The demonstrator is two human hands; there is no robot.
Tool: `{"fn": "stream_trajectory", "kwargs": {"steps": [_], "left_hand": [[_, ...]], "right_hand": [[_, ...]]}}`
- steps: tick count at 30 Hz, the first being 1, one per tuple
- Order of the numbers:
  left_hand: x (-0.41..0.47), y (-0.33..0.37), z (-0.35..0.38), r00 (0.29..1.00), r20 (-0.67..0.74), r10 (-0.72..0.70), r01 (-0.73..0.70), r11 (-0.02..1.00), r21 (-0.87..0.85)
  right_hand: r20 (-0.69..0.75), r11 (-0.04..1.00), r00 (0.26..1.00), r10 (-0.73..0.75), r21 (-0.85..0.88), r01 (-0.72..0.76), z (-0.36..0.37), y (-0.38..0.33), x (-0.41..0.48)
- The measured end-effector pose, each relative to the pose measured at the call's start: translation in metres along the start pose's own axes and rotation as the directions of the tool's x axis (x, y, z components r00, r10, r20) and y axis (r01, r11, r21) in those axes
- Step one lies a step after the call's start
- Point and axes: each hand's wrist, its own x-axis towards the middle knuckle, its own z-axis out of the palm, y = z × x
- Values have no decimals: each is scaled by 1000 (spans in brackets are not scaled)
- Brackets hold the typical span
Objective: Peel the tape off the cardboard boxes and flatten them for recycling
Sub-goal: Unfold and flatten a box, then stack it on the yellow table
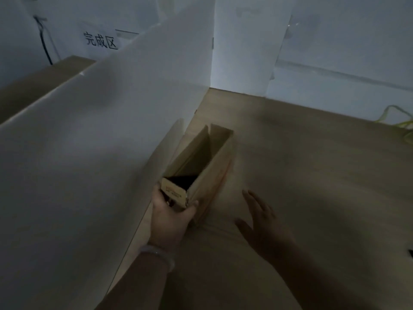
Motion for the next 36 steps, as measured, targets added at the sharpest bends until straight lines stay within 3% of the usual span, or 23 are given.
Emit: {"fn": "stream_trajectory", "kwargs": {"steps": [5,9,11,14,18,20,23,25,27,29,32,36], "left_hand": [[-27,16,-3,940,341,-35,81,989,-123],[-52,34,5,852,522,-45,138,981,-140],[-68,45,9,826,559,-64,198,963,-181],[-95,59,17,847,515,-128,273,937,-217],[-141,74,32,830,541,-137,279,941,-191],[-168,77,40,771,635,-47,207,962,-180],[-207,73,49,608,793,31,147,978,-151],[-233,66,57,592,805,-18,225,964,-144],[-260,63,68,638,769,-47,266,950,-162],[-287,64,79,624,780,-52,233,965,-123],[-327,74,95,535,844,-30,156,986,-64],[-386,80,127,558,829,32,101,989,-106]], "right_hand": [[-72,942,954,291,193,-273,-26,20,-23],[-159,821,867,473,437,-368,-59,27,-69],[-139,808,860,492,440,-391,-74,31,-101],[-134,733,825,548,551,-398,-93,28,-153],[-186,591,704,685,707,-388,-113,20,-218],[-209,559,660,722,738,-378,-120,21,-256],[-206,466,609,766,830,-305,-127,23,-315],[-209,439,608,766,861,-257,-129,25,-351],[-237,465,634,736,858,-219,-133,29,-383],[-243,476,656,714,856,-202,-143,36,-410],[-192,440,661,725,868,-230,-156,67,-448],[-141,402,660,738,877,-262,-180,123,-493]]}}
